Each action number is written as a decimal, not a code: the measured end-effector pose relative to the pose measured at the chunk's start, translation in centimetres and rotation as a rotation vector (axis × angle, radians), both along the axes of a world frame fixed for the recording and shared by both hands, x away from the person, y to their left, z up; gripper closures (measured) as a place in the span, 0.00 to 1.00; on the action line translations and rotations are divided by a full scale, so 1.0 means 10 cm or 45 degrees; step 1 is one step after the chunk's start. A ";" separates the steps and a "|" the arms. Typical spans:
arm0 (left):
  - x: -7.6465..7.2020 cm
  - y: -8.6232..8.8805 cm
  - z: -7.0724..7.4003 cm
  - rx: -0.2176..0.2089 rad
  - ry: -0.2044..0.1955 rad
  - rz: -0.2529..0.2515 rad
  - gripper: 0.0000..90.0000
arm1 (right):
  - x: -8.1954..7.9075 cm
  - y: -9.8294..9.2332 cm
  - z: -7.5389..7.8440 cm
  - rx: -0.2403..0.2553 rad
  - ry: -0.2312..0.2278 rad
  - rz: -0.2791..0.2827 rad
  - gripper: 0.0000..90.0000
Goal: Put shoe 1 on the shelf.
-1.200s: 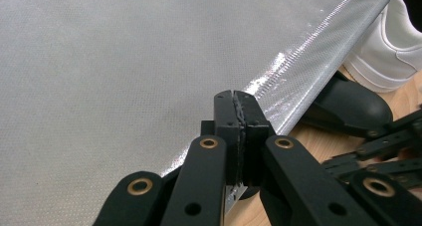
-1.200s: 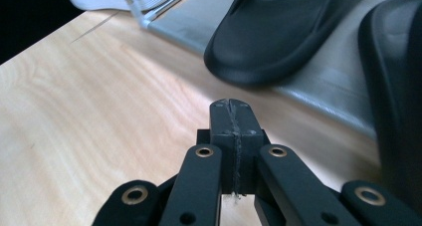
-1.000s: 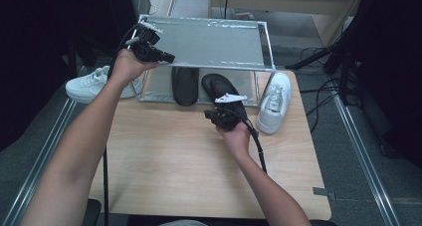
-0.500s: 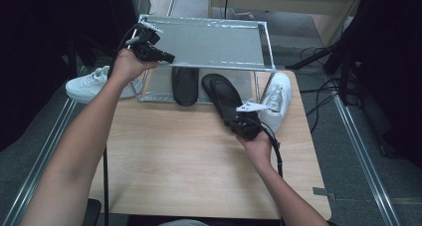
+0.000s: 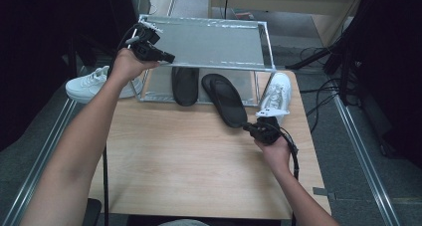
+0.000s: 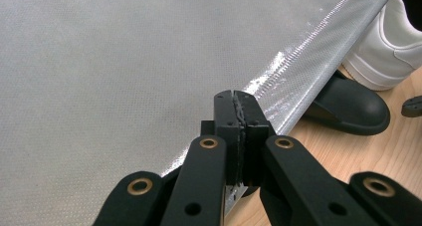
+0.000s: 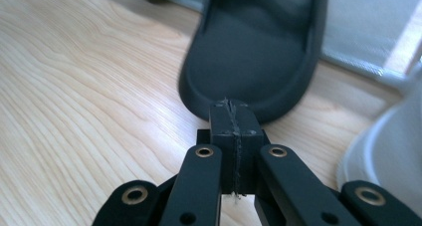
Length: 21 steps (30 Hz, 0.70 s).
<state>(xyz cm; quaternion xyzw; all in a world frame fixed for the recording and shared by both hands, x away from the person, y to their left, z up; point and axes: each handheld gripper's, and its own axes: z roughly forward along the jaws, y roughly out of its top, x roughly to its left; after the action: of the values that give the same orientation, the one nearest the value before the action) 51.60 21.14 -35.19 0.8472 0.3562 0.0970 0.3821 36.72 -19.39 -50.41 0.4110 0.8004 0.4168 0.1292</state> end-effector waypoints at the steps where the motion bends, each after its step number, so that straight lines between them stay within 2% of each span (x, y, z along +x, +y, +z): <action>1: 0.00 0.00 0.00 -0.002 0.000 0.001 1.00 | 0.00 -0.02 -0.01 -0.005 0.002 -0.005 1.00; 8: -0.01 0.00 0.00 -0.002 -0.001 0.001 1.00 | 0.03 -0.06 -0.05 -0.024 0.016 -0.014 1.00; 10: -0.01 0.00 0.00 -0.003 -0.002 0.001 1.00 | 0.05 -0.04 -0.08 -0.036 0.020 -0.013 1.00; 15: -0.01 0.01 -0.01 -0.011 -0.010 0.001 1.00 | 0.10 0.01 -0.12 -0.015 0.035 -0.022 1.00; 21: -0.01 0.01 -0.01 -0.012 -0.010 0.004 1.00 | 0.17 0.13 -0.11 -0.017 0.017 -0.026 1.00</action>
<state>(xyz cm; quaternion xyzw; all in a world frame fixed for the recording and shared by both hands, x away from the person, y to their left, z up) 51.47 21.20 -35.33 0.8444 0.3565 0.0995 0.3873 38.41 -18.12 -51.49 0.4210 0.7998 0.4075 0.1306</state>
